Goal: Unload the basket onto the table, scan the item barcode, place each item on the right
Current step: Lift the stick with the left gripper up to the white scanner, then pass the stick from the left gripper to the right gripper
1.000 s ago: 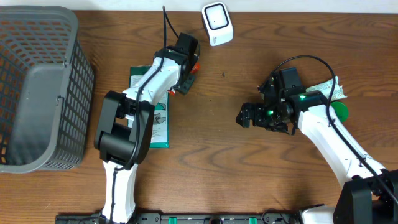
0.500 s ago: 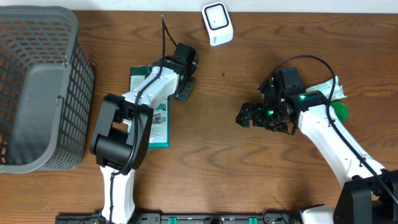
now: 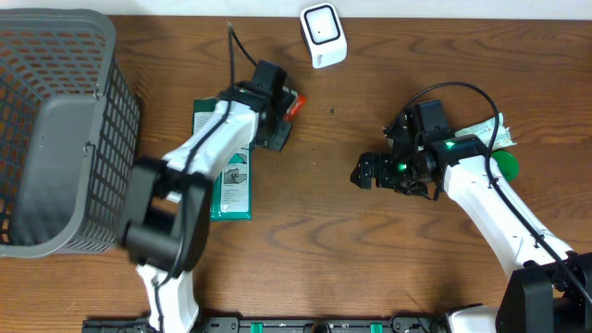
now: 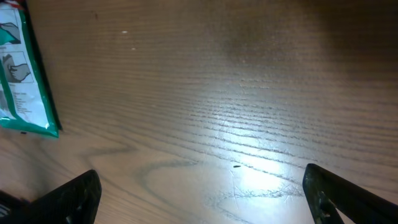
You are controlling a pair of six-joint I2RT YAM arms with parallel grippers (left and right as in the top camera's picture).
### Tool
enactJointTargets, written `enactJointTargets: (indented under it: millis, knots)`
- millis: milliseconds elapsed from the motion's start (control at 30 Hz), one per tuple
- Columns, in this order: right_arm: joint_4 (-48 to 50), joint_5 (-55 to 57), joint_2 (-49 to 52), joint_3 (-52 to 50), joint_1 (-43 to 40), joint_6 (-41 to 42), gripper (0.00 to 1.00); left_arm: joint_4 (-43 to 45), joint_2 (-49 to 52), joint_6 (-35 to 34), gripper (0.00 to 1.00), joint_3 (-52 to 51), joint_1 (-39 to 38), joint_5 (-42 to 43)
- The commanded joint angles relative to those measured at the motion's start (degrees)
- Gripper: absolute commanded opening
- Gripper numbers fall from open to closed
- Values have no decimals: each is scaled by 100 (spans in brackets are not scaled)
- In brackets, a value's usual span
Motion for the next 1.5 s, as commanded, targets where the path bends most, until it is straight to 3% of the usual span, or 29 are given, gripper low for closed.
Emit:
enactJointTargets:
  millis: [0, 200, 333, 467, 533, 600, 667, 967, 1467]
  knots:
    - [157, -254, -37, 31, 28, -44, 99, -35, -1008, -481, 7, 79, 15, 1207]
    - [245, -804, -37, 33, 28, 129, 99, -55, -1818, -1318, 7, 79, 173, 2367]
    - [855, -2540, -37, 33, 22, -92, 70, -44, -2035, -1786, 8, 79, 348, 3257]
    - [2107, -4266, -37, 33, 22, -157, 60, -105, -2028, -2052, 7, 76, 492, 4107]
    - [2636, -4524, -37, 33, 17, 96, 57, -120, -2031, -2050, 7, 76, 527, 4474]
    - [3163, -4468, -37, 33, 20, 680, 43, -116, -2031, -2050, 8, 76, 529, 4806]
    - [3746, -4247, -37, 33, 24, 1316, 37, -118, -2028, -2046, 8, 76, 514, 5182]
    - [5217, -3945, -37, 33, 24, 2802, 40, -94, -2031, -2000, 7, 76, 514, 5455]
    - [5954, -3554, -37, 33, 116, 3501, 35, 4, -2031, -1891, 7, 76, 514, 5501]
